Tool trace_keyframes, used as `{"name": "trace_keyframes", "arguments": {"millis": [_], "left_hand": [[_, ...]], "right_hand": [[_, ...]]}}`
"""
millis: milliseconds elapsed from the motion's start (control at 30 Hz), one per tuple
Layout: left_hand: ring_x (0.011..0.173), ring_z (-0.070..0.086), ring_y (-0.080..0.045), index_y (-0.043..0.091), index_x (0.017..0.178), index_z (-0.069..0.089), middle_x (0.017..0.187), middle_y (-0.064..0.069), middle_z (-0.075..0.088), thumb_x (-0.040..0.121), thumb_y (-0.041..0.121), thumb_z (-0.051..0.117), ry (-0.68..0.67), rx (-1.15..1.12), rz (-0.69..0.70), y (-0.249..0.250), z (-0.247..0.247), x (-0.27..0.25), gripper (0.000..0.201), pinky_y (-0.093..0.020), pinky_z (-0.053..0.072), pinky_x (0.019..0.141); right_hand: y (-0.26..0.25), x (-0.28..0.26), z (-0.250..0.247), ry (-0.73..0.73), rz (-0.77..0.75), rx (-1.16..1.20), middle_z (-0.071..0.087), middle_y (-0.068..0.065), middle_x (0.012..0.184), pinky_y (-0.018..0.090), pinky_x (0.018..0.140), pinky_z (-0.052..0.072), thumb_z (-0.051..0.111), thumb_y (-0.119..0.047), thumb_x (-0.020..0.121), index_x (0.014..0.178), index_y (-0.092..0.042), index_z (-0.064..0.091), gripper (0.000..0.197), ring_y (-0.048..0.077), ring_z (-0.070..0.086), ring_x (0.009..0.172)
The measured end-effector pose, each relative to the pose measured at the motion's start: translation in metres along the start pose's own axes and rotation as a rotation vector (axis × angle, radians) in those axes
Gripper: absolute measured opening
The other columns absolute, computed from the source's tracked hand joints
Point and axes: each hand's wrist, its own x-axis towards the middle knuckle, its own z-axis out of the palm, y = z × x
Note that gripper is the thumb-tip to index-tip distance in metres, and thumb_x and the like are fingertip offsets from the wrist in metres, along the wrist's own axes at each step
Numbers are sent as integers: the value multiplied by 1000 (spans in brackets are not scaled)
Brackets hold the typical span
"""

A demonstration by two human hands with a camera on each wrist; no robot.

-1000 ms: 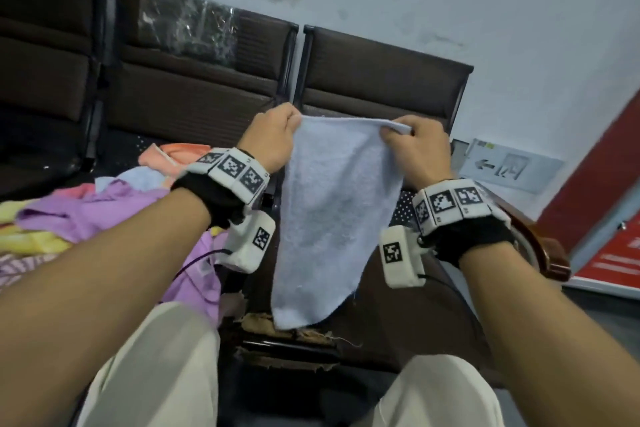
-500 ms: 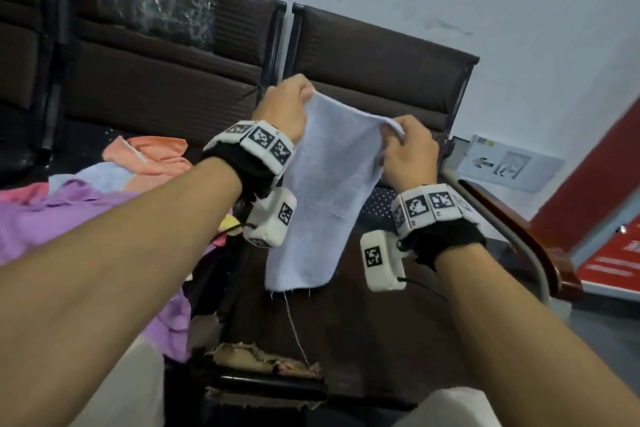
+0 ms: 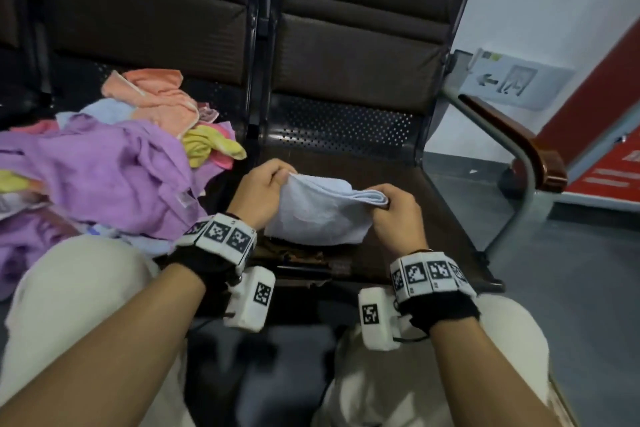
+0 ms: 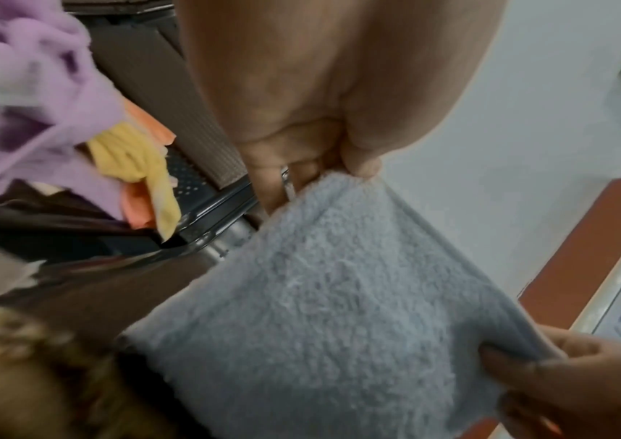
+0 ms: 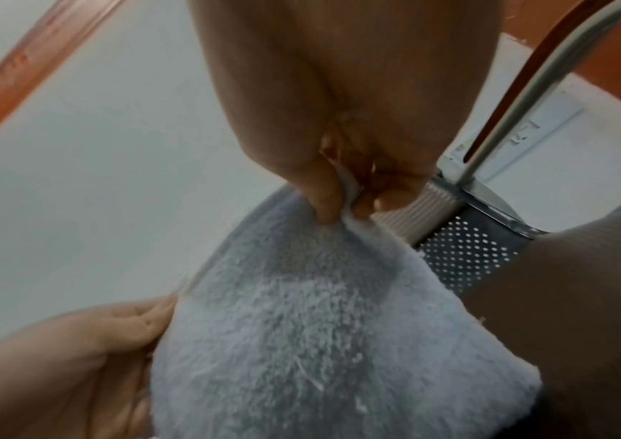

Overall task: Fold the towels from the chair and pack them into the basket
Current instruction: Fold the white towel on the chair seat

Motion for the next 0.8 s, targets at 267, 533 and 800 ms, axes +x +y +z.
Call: {"name": "trace_keyframes", "arguments": {"millis": [267,533,800], "left_hand": [[101,59,-24,11,105,64,108,-7,67,98,18,41,-58,184,-69,-31,19,16,24,-26,38,77],[107,59,-25,5,110,65,111,-10,66,97,16,45,-59,159,-135,-62,29,93,27,-33,43,93],[106,60,-25,8,112,62,112,-10,66,96,19,47,-123,222,-229,-96,48,141,25,-30,43,93]], "right_hand": [[27,20,26,-13,169,102,63,1,98,26,70,38,48,-16,90,98,-20,57,13,21,57,95],[43,99,57,-105,208,6,62,9,113,24,77,34,52,-20,94,113,-14,59,21,25,54,108],[64,147,76,-204,285,-132,61,0,91,26,74,40,62,-21,88,115,-14,57,28,22,60,99]]}}
